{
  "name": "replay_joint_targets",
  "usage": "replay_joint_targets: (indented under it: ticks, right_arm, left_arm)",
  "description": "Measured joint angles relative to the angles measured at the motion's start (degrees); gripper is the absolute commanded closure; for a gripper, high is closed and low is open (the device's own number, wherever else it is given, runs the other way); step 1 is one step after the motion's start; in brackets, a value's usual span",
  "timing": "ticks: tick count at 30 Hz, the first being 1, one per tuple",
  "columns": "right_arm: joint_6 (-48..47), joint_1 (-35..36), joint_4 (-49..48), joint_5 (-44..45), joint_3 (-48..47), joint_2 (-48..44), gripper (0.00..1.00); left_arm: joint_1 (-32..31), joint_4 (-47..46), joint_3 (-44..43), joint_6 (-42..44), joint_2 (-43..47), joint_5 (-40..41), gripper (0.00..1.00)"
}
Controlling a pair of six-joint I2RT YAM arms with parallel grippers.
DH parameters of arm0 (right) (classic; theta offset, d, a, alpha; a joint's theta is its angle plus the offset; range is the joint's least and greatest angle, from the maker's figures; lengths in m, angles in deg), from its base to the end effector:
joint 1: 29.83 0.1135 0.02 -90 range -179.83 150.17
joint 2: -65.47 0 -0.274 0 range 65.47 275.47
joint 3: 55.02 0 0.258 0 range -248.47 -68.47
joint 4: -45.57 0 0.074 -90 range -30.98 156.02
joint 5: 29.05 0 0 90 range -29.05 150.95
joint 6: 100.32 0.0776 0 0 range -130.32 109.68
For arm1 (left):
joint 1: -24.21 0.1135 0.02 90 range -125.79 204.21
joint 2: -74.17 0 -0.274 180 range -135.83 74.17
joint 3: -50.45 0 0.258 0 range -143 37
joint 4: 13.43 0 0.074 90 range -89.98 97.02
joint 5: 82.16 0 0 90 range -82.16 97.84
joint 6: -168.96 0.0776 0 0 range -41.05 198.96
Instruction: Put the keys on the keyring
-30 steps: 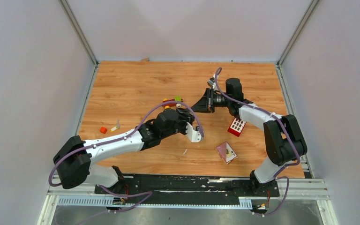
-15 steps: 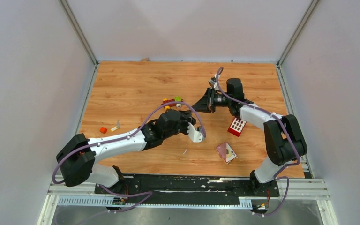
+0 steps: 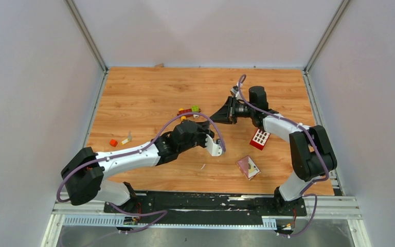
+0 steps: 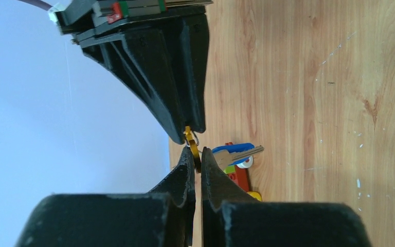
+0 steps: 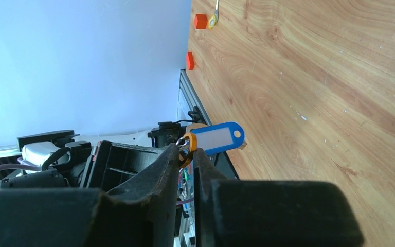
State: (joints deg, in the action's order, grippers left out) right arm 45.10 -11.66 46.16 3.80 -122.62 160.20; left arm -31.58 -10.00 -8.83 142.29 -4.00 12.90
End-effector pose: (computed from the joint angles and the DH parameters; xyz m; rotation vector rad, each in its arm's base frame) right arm 0.3359 0.1789 0.2149 0.0166 2.3143 1.7544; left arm 0.2013 -0.2839 0.2407 1.6620 1.0441 0.1730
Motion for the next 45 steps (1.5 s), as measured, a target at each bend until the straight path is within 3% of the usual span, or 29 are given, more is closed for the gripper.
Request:
replay_joint_targets:
  ticks: [3, 5, 11, 18, 21, 29, 36, 45]
  right_arm:
    - [-0.9, 0.0, 0.2, -0.5, 0.0, 0.7, 0.70]
    - [-1.4, 0.0, 0.1, -1.2, 0.0, 1.1, 0.56]
    - [-2.5, -0.6, 0.1, -3.1, 0.0, 1.1, 0.45]
    - [-7.4, -4.4, 2.5, -5.4, -1.3, 1.8, 0.46]
    - [-11.8, -6.7, 5.3, -5.9, -2.7, 1.8, 0.43]
    - [-31.0, -7.6, 17.5, -5.5, -5.8, -6.3, 0.41]
    - [-53.6, -3.1, 26.4, -8.4, -6.8, -17.5, 0.40]
    - [-75.5, 7.0, 35.3, -7.1, -6.6, -25.8, 0.43]
  left_arm:
    - [0.1, -0.9, 0.7, 0.0, 1.0, 0.2, 1.00]
    - [0.4, -1.3, 1.4, -0.1, 1.9, -0.1, 1.00]
    - [2.9, -1.8, 4.9, -1.1, 5.5, -1.6, 1.00]
    - [8.0, 0.5, 5.2, -6.3, 9.0, -7.2, 1.00]
    - [11.0, 5.8, 3.6, -11.3, 10.6, -12.4, 1.00]
    - [14.0, 24.4, -13.0, -28.6, 9.7, -29.6, 1.00]
    - [14.0, 28.5, -16.6, -39.1, 8.9, -39.0, 1.00]
    - [14.0, 28.1, -16.5, -44.9, 8.5, -42.5, 1.00]
